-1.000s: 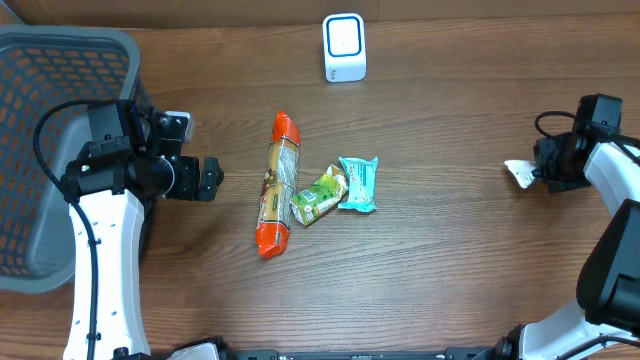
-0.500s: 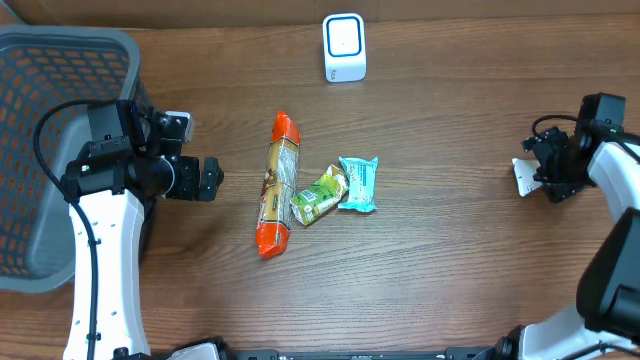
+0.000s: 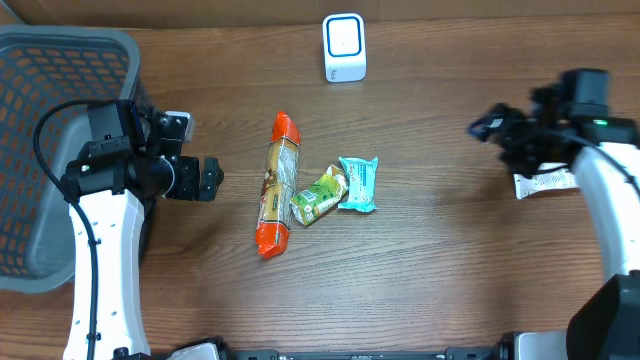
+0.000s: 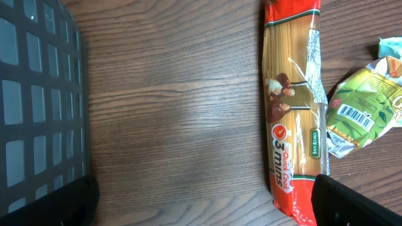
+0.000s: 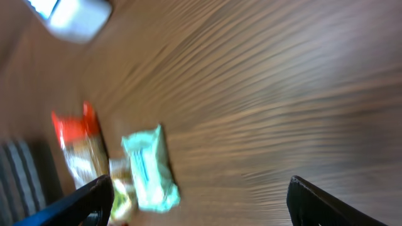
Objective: Scan the item barcode
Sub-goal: 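Release the tube on the right side and lift the right gripper, then reach the right gripper to the mint-green wipes packet and grasp it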
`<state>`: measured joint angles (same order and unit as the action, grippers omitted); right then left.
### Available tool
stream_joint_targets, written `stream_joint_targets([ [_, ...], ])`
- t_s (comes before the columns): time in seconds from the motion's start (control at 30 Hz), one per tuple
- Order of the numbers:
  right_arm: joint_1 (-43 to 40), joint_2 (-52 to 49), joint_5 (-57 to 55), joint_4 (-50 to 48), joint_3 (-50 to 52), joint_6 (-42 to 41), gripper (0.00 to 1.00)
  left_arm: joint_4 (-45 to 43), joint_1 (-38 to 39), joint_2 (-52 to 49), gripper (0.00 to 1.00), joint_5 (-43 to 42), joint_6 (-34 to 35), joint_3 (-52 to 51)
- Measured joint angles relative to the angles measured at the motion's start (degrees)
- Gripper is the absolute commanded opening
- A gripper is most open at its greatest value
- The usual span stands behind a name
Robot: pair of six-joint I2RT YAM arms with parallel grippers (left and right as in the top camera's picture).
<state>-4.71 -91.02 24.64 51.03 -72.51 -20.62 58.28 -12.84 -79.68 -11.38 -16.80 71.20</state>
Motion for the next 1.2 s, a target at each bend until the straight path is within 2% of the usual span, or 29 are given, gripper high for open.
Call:
stream_joint_targets([
  [0.23, 16.8, 0.0, -7.4, 0.0, 0.0, 3.2, 0.89, 0.0, 0.0, 0.0, 0.99, 0.0, 0.0, 0.0],
  [0.63, 37.4, 0.0, -21.0, -2.5, 0.0, 4.2, 0.88, 0.0, 0.0, 0.0, 1.00, 0.0, 0.0, 0.0],
  [0.9, 45.4, -0.9, -26.2, -3.4, 0.0, 4.9, 0.87, 0.0, 0.0, 0.0, 1.00, 0.0, 0.0, 0.0],
  [1.2, 51.3, -7.1, -29.7, -3.4, 0.0, 9.3, 0.85, 0.0, 0.0, 0.0, 0.99, 0.0, 0.0, 0.0],
])
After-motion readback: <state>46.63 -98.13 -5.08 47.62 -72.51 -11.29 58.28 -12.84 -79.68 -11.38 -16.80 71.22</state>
